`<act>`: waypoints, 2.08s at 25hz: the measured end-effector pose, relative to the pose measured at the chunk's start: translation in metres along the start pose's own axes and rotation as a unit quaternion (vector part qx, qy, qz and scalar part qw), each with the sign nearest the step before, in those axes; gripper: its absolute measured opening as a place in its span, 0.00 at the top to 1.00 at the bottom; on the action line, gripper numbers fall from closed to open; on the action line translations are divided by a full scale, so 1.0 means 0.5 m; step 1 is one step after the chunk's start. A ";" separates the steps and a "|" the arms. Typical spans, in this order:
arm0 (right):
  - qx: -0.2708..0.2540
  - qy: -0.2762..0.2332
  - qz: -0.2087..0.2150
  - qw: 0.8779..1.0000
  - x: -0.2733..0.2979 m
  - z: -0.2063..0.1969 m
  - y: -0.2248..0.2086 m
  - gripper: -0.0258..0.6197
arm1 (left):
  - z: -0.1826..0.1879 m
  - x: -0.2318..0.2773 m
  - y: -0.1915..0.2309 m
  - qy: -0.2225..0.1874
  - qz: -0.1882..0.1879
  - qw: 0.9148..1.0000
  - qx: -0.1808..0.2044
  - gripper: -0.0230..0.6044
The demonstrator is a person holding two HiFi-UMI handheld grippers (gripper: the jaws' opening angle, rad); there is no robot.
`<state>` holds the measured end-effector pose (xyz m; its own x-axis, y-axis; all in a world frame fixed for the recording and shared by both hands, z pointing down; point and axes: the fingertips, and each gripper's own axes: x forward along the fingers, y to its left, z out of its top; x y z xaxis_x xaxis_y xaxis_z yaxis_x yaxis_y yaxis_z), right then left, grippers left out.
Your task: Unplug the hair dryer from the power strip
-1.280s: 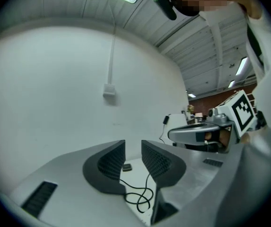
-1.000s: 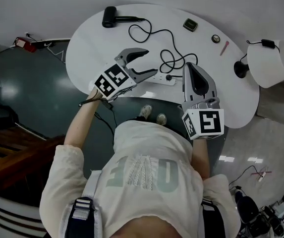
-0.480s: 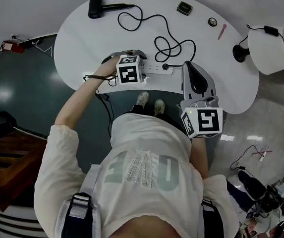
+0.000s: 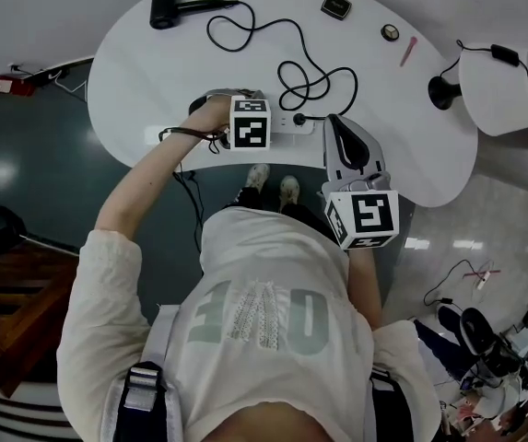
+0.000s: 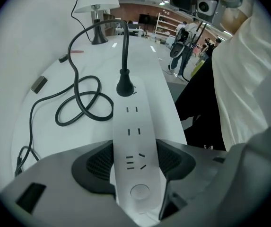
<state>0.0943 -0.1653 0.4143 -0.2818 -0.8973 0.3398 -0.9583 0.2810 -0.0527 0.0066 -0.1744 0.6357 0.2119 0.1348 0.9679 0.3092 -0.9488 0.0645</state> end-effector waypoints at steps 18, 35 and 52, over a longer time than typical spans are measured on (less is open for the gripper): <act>0.050 0.059 0.064 0.995 0.132 -0.259 0.009 0.72 | 0.000 0.003 0.006 0.026 -0.002 1.000 -0.005 0.54; -0.013 0.012 0.042 0.999 0.137 -0.166 0.008 0.89 | 0.005 0.010 0.006 0.072 -0.001 0.997 -0.023 0.54; 0.164 -0.136 0.121 0.970 0.078 0.175 -0.122 0.88 | 0.001 0.009 0.009 0.072 0.007 0.997 -0.028 0.54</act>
<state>0.1374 -0.2471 0.3487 -0.4594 -0.8880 0.0229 -0.8143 0.4107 -0.4102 0.0093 -0.1781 0.6401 0.0790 0.0821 0.9935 0.2548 -0.9652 0.0595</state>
